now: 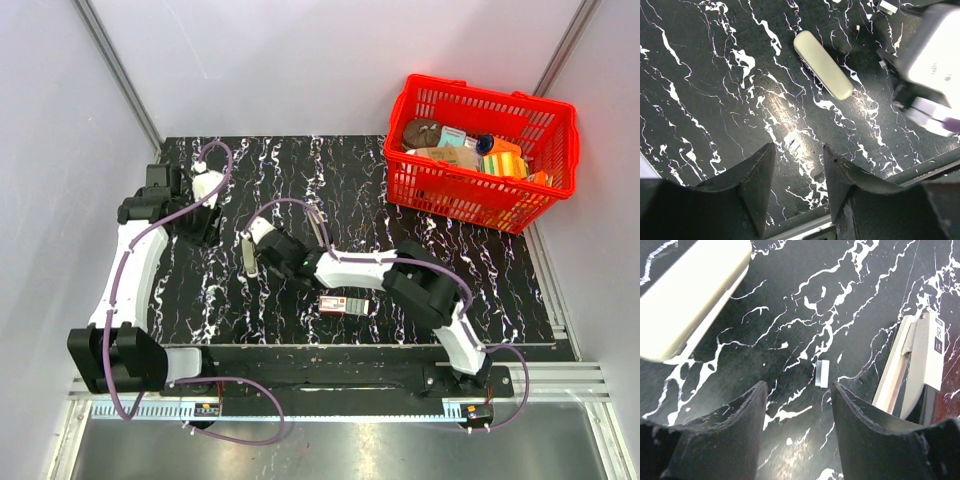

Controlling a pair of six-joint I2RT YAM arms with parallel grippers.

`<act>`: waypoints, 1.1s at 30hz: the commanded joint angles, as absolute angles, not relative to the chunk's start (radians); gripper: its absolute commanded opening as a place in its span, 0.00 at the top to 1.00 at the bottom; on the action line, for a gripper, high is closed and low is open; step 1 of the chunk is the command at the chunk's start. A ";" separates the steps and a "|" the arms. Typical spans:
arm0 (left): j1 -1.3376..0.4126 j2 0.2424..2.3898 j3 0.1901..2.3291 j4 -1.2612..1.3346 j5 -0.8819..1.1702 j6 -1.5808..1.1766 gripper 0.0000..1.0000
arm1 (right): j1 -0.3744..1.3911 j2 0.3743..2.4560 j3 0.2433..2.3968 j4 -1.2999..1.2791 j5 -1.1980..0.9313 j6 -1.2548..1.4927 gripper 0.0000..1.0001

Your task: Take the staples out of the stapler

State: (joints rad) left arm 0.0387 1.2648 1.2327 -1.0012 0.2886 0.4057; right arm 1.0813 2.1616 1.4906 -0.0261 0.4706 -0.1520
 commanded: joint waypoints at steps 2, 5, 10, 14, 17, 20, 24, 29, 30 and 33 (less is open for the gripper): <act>0.008 1.325 1.308 -0.974 0.316 0.384 0.52 | 1.083 1.967 1.428 -0.011 0.406 -0.023 0.42; -0.069 1.373 1.324 -0.944 0.289 0.380 0.52 | 1.057 1.883 1.361 0.024 0.408 0.052 0.44; -0.208 1.486 1.344 -0.865 0.250 0.454 0.52 | 0.957 1.674 1.151 0.081 0.364 0.224 0.46; -0.297 1.593 1.350 -0.784 0.252 0.573 0.52 | 0.882 1.514 0.984 0.118 0.289 0.351 0.46; -0.331 1.678 1.376 -0.755 0.268 0.647 0.52 | 0.848 1.448 0.911 0.124 0.264 0.385 0.46; -0.362 1.781 1.439 -0.821 0.314 0.652 0.53 | 0.828 1.416 0.873 0.114 0.264 0.400 0.46; -0.397 1.761 1.336 -0.746 0.373 0.669 0.52 | 0.779 1.378 0.839 0.117 0.227 0.426 0.45; -0.449 1.787 1.305 -0.712 0.327 0.695 0.53 | 0.727 1.345 0.811 0.135 0.157 0.456 0.45; -0.449 1.796 1.316 -0.710 0.324 0.695 0.53 | 0.723 1.345 0.811 0.137 0.152 0.457 0.46; -0.453 1.822 1.336 -0.684 0.307 0.699 0.54 | 0.713 1.347 0.807 0.140 0.137 0.460 0.46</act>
